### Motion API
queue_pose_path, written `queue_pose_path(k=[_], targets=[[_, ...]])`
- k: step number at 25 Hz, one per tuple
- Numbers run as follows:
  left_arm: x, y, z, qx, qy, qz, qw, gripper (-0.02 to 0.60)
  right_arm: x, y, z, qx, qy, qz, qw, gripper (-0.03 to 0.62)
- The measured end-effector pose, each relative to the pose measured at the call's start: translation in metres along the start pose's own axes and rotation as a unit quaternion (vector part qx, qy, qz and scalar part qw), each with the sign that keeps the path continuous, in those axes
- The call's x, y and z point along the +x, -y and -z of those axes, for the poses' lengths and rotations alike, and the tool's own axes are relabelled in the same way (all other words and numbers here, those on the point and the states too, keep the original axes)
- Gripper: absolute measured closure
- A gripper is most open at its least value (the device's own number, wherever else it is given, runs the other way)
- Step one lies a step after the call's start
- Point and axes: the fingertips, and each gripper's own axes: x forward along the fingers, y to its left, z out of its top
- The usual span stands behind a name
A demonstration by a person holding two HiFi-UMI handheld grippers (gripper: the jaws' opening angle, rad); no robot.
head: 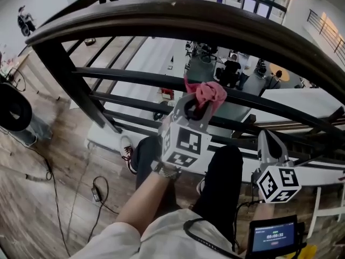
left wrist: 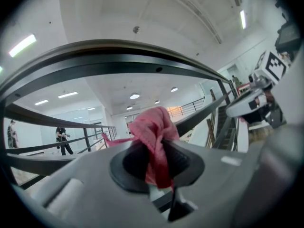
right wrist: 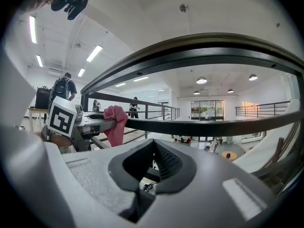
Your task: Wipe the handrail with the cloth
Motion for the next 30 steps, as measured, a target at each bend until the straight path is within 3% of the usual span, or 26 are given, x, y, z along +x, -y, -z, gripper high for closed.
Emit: queue_pose_path(k=[18,30], targets=[[-0.044,-0.061,-0.008,-0.002,0.015,-0.016,0.9998,0.506,0.05,-0.049,-0.022,-0.01,-0.005,-0.023,1.0,0.591],[-0.074,-0.13,0.031,-0.025,0.014,-0.039,0.9988,0.506,0.081,-0.088,-0.014,-0.001,-0.005,-0.018,1.0,0.591]])
